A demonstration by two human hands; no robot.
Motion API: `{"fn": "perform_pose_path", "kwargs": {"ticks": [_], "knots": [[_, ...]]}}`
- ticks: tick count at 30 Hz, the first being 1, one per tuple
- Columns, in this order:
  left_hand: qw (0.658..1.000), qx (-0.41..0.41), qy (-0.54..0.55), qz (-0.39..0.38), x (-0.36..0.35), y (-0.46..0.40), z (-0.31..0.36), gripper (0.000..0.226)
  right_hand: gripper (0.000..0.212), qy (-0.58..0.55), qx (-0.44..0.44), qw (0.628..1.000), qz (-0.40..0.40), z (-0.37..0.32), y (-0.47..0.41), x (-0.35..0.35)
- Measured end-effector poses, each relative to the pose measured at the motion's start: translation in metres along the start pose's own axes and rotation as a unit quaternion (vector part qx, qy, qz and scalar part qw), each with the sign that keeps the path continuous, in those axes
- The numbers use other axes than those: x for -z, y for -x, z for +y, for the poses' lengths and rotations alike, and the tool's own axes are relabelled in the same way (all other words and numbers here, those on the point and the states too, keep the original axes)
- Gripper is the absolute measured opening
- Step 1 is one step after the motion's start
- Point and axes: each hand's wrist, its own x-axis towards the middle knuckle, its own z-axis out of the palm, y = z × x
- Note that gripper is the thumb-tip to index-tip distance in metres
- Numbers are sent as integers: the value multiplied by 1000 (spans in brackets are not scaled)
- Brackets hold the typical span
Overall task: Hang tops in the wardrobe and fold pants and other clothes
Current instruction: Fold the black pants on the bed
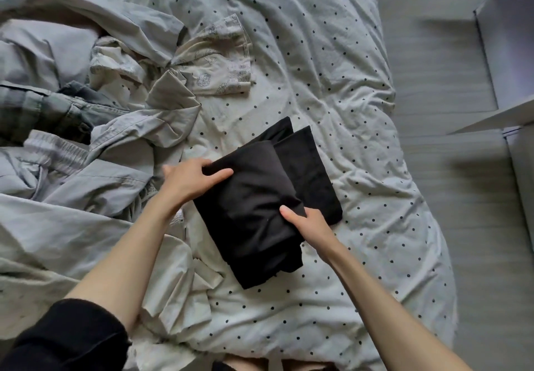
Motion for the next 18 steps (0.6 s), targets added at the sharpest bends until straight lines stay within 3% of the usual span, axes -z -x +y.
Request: {"fn": "perform_pose_path", "kwargs": {"ticks": [5,7,9,12,14,16,18], "knots": [[996,65,23,50,12,19,-25,46,13,2,-15,999,-49,-1,7,-21],[993,92,-9,69,5,28,-33,50,21,67,-29,996,-49,0,8,-35],[992,108,-16,69,-7,34,-39,46,31,196,-6,980,31,1,6,-48],[982,149,94,64,-26,46,-48,73,50,304,45,931,199,0,13,-62],[941,203,259,84,-36,55,-54,82,59,373,159,882,240,3,26,-72],[880,230,412,58,-44,67,-57,63,56,427,314,815,236,9,36,-83],[827,240,507,2,-50,78,-57,42,55,473,376,780,163,13,41,-95]]}}
